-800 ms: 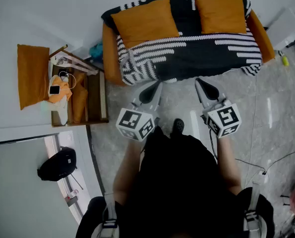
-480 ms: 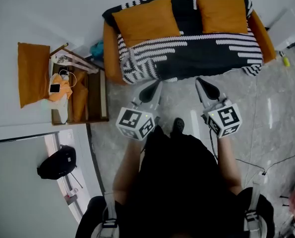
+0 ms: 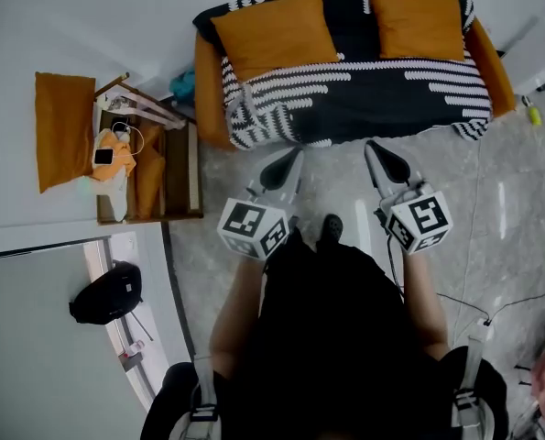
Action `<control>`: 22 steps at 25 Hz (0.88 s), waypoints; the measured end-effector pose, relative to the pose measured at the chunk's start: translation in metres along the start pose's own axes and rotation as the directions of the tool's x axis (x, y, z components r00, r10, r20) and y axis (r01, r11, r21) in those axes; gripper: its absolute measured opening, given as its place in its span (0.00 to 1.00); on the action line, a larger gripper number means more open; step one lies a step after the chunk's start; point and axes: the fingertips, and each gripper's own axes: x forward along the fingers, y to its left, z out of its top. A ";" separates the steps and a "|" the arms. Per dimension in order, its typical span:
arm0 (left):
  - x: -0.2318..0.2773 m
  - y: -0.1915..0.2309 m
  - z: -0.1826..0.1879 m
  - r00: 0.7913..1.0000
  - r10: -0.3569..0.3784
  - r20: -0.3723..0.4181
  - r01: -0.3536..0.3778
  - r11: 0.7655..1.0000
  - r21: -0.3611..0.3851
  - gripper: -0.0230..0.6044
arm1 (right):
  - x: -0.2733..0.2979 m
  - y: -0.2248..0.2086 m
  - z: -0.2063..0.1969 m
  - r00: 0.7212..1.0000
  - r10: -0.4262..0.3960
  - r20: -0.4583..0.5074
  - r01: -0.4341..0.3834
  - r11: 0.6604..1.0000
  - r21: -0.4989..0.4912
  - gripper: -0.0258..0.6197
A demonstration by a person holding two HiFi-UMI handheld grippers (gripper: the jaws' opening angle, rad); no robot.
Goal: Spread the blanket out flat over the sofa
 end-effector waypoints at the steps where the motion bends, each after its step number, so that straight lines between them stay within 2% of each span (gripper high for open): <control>1: 0.000 0.001 -0.001 1.000 0.004 0.000 -0.004 1.000 -0.002 0.05 | 0.001 0.000 -0.001 1.000 0.004 -0.003 -0.004 1.000 0.000 0.04; 13: -0.002 0.034 -0.008 0.999 0.045 -0.013 -0.045 0.998 -0.031 0.05 | 0.032 0.006 -0.010 0.999 0.033 -0.039 -0.032 0.999 0.020 0.04; 22: 0.006 0.100 0.002 0.997 0.075 -0.008 -0.075 0.995 -0.059 0.05 | 0.100 0.011 -0.008 0.996 0.055 -0.069 -0.054 0.998 0.027 0.04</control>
